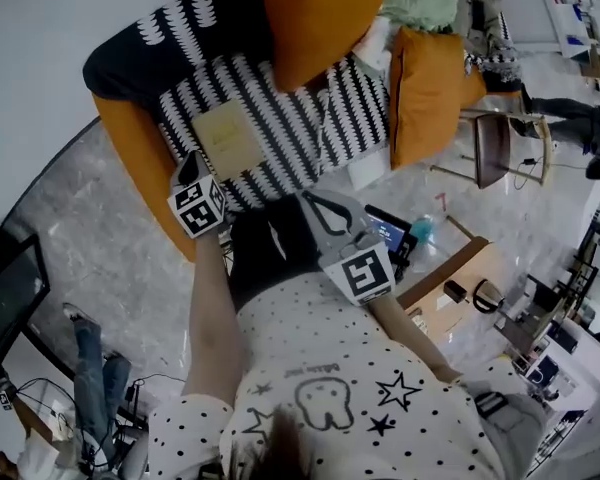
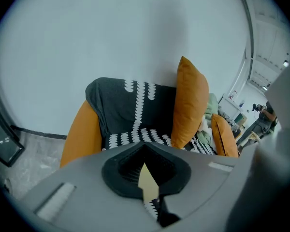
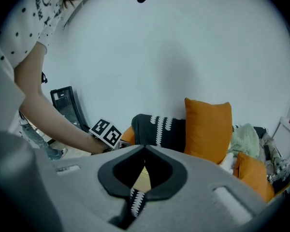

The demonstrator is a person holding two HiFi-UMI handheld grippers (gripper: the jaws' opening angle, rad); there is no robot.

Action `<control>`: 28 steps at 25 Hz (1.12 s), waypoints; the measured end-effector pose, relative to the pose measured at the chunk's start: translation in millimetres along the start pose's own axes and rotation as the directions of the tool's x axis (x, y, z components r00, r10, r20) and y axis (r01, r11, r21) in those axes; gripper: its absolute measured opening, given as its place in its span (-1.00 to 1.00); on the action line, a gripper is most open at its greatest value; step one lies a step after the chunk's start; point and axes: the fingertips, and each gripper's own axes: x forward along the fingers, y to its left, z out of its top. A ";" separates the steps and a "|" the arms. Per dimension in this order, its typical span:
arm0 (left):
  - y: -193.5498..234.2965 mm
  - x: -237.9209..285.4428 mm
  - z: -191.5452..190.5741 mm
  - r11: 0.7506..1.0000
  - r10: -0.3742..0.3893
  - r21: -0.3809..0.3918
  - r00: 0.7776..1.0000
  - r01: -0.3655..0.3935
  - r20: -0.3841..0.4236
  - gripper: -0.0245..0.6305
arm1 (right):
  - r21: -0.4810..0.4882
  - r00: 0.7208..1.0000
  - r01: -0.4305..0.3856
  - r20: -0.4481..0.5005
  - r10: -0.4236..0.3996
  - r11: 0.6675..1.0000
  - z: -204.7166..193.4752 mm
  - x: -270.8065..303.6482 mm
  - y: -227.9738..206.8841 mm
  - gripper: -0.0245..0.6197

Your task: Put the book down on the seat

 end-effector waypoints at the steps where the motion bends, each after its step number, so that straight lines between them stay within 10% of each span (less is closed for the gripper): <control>1: -1.0 -1.7 4.0 1.000 -0.002 0.008 1.000 0.002 0.010 -0.94 | -0.004 1.000 0.000 0.006 0.000 1.000 0.5 0.8 -1.5 -0.92; 28: -58.0 -78.3 60.6 0.993 -0.088 0.087 0.982 0.074 0.169 -0.94 | -0.082 0.990 -0.128 0.045 0.132 0.988 11.1 11.1 4.6 -0.92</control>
